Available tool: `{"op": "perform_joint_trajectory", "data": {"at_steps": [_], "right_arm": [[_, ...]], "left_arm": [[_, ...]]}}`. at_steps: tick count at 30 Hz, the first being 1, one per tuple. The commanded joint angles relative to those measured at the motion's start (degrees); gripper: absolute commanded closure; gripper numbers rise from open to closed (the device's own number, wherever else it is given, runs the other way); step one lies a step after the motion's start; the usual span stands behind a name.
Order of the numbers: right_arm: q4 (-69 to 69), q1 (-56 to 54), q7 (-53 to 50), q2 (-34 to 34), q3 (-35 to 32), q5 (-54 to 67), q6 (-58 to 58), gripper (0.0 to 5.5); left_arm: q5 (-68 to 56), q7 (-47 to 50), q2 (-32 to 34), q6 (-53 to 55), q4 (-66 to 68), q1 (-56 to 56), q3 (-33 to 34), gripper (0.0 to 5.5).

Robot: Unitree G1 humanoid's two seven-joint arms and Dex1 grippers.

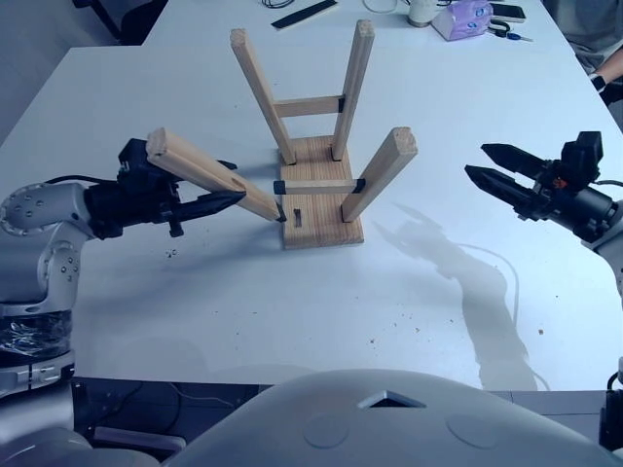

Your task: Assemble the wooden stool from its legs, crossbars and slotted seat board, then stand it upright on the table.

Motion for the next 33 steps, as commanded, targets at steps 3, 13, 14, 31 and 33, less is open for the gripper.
{"op": "perform_joint_trajectory", "data": {"at_steps": [3,13,14,31,33], "right_arm": [[-0.6,-0.4,0.5,0.5,0.3,-0.2,-0.1,2.5],[-0.6,-0.9,0.9,0.6,2.0,-2.0,-0.4,2.5],[-0.7,-0.8,0.9,0.6,1.9,-1.9,-0.3,2.5],[-2.5,1.5,0.4,0.9,2.2,-2.5,-0.8,2.5],[-2.7,1.6,0.5,0.9,2.3,-2.5,-0.9,2.5]], "left_arm": [[2.7,2.2,-2.0,-2.5,0.7,-2.0,-1.8,3.45],[7.1,-0.4,-2.5,-6.5,2.9,-3.0,-6.3,3.45],[7.9,-2.0,-1.3,-7.1,3.2,-2.2,-6.9,3.45],[6.5,-6.5,5.8,-3.7,3.8,0.2,-11.0,3.45],[7.3,-5.4,5.3,-2.9,5.7,-1.2,-12.1,3.45]]}}
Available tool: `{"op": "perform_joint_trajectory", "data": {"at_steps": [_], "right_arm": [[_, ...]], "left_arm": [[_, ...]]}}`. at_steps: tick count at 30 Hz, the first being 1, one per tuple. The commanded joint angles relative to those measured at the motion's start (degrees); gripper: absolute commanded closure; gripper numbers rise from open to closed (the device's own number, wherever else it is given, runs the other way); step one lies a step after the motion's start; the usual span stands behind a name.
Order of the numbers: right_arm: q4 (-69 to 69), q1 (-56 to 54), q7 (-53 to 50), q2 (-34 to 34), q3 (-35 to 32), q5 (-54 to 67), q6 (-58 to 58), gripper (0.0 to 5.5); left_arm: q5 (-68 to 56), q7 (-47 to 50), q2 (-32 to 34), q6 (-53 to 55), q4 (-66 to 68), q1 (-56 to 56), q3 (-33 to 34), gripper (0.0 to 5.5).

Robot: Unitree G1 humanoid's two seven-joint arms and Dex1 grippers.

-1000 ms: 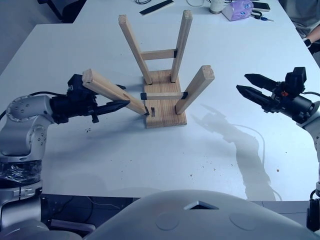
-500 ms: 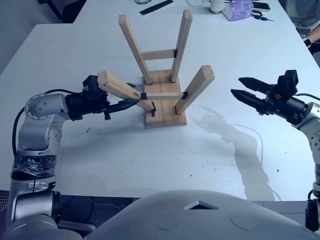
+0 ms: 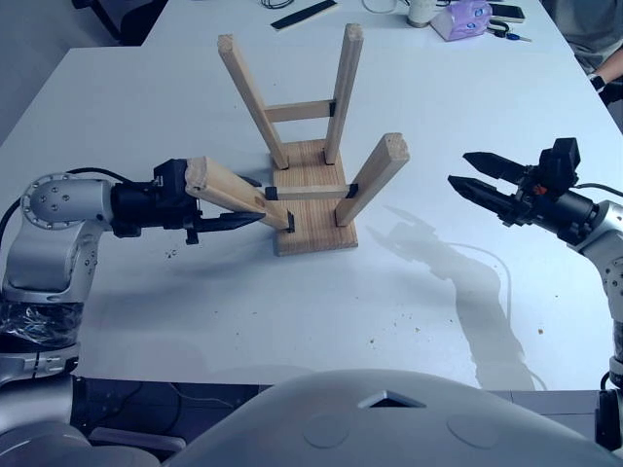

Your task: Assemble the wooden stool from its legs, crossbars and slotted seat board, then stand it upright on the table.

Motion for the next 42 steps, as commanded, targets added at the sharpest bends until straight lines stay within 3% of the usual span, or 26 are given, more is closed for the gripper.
{"op": "perform_joint_trajectory", "data": {"at_steps": [1,22,31,34,38,42], "right_arm": [[-1.1,0.5,-0.1,0.3,0.1,-0.8,-0.5,2.5],[-1.0,0.7,-0.7,1.8,0.5,-2.2,-2.1,2.5],[-4.3,1.1,-2.5,3.1,0.7,-1.8,-2.2,2.5],[-6.2,-3.5,-8.4,5.2,-2.0,0.0,-2.2,2.5],[-11.0,-17.7,-27.5,9.8,-4.9,-2.4,-2.2,2.5],[-22.2,-32.0,-41.4,14.1,-1.0,2.8,2.4,2.5]], "left_arm": [[5.2,0.4,0.7,5.2,5.3,0.7,-5.3,3.45],[3.8,-1.2,3.2,3.3,2.8,3.3,-7.8,3.45],[6.6,0.1,2.2,5.0,6.2,1.1,-12.9,3.45],[7.4,2.0,2.2,5.9,4.7,1.7,-14.3,3.45],[6.0,9.3,-1.7,9.3,-2.4,-2.8,-15.0,3.45],[9.6,13.4,-3.8,10.7,-4.4,-5.3,-18.1,3.45]]}}
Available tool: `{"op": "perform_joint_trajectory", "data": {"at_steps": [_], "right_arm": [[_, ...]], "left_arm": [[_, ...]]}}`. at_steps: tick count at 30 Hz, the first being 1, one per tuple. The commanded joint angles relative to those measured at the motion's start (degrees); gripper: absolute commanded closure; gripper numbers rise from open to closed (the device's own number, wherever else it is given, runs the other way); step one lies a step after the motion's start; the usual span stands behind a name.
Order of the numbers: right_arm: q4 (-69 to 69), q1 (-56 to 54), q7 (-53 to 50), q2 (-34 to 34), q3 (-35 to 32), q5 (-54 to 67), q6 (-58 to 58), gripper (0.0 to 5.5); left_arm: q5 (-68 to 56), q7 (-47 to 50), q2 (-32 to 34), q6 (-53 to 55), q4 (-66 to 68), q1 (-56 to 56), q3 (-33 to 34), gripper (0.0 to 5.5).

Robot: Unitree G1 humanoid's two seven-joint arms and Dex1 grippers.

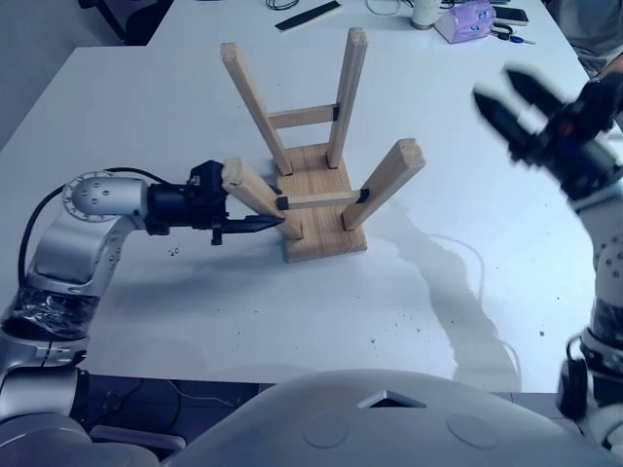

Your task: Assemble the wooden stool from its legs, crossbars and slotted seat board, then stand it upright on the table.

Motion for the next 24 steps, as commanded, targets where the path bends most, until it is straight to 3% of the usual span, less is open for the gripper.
{"op": "perform_joint_trajectory", "data": {"at_steps": [1,6,13,18,24], "right_arm": [[-11.4,-13.7,-11.0,4.0,5.7,4.9,5.3,2.5],[-14.3,-14.4,-20.4,11.0,24.3,-1.2,14.1,2.5],[-4.7,7.1,-21.1,13.6,40.8,-8.7,15.8,2.5],[7.1,14.1,-18.1,13.4,43.2,-15.8,9.9,2.5],[-4.2,7.3,-11.4,14.8,36.2,-9.5,9.3,2.5]], "left_arm": [[8.7,3.8,-1.5,4.0,0.7,0.7,-6.7,3.45],[13.9,8.8,-2.3,4.3,4.0,0.3,-9.6,3.45],[12.9,9.9,-1.6,6.7,1.8,-0.6,-11.5,3.45],[12.8,9.5,-1.5,7.4,2.0,-2.1,-12.4,3.45],[13.3,10.2,-1.6,7.7,3.3,-2.6,-12.7,3.45]]}}
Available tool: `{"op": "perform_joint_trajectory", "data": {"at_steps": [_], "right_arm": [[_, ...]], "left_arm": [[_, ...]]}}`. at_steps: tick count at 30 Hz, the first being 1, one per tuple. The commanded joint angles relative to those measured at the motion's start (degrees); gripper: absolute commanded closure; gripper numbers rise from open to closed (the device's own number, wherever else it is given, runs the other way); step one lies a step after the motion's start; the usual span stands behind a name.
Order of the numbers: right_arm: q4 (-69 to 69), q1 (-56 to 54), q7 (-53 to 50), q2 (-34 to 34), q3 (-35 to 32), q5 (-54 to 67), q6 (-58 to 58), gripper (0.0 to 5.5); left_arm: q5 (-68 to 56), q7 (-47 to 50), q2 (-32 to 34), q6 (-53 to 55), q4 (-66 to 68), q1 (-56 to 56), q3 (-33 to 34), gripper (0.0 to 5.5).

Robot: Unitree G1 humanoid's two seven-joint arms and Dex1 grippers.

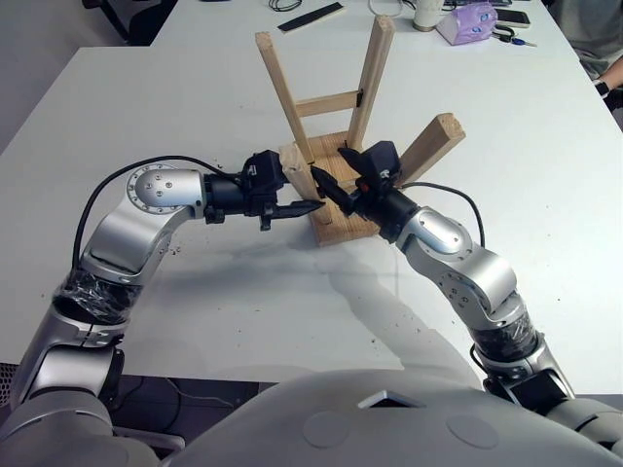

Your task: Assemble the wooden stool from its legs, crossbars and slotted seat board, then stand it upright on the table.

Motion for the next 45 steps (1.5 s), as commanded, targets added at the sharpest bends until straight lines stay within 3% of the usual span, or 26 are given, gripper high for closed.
{"op": "perform_joint_trajectory", "data": {"at_steps": [1,7,9,12,17,21,25,28,32,34,36,39,45], "right_arm": [[-7.2,-5.7,3.9,0.2,-6.2,6.6,3.9,2.5],[-14.0,-22.5,-0.7,2.2,-22.7,22.0,3.9,2.5],[-12.6,-28.2,-3.1,-0.1,-29.4,25.1,3.0,2.5],[-5.8,-30.0,-3.2,-8.0,-38.4,20.5,1.4,2.5],[16.5,-13.4,0.0,-23.3,-36.1,-7.8,-12.0,2.5],[30.3,-5.8,-1.3,-26.3,-33.3,-19.5,-20.7,2.5],[34.2,-3.7,-4.1,-29.2,-22.5,-36.7,-29.4,2.5],[22.4,-5.3,1.7,-19.6,-14.3,-33.7,-28.4,2.5],[-4.4,-12.6,6.6,3.8,-2.8,1.8,-14.7,2.5],[-8.7,-14.5,5.5,9.8,-1.3,13.2,-9.0,2.5],[-8.7,-13.2,6.6,9.0,-3.0,14.5,-6.3,2.5],[-4.4,-9.6,5.4,2.7,-10.9,8.3,-4.8,2.5],[20.9,-5.3,2.4,-17.4,-32.6,-8.3,-13.0,2.5]], "left_arm": [[9.1,1.2,2.0,4.5,4.5,3.7,-5.1,3.45],[10.4,1.5,1.7,4.2,6.8,3.6,-6.7,3.45],[11.0,1.6,1.6,4.0,8.0,3.5,-7.2,3.45],[11.8,1.9,1.5,3.6,9.7,3.6,-8.1,3.45],[10.6,2.2,1.3,4.7,9.1,3.1,-8.0,3.45],[10.6,1.9,1.3,4.4,10.0,2.2,-8.0,3.45],[10.7,1.4,1.4,4.0,11.3,0.9,-8.0,3.45],[10.9,1.2,1.3,3.8,12.1,-0.1,-8.3,3.45],[11.5,0.5,0.6,3.8,12.3,-2.1,-10.1,3.45],[12.0,0.1,-0.5,3.8,12.5,-4.0,-11.3,3.45],[12.1,0.0,-1.9,4.0,12.7,-5.9,-12.0,3.45],[12.1,0.1,-1.9,4.0,12.8,-5.5,-11.5,3.45],[12.0,1.2,1.3,2.9,14.3,-1.0,-9.0,3.45]]}}
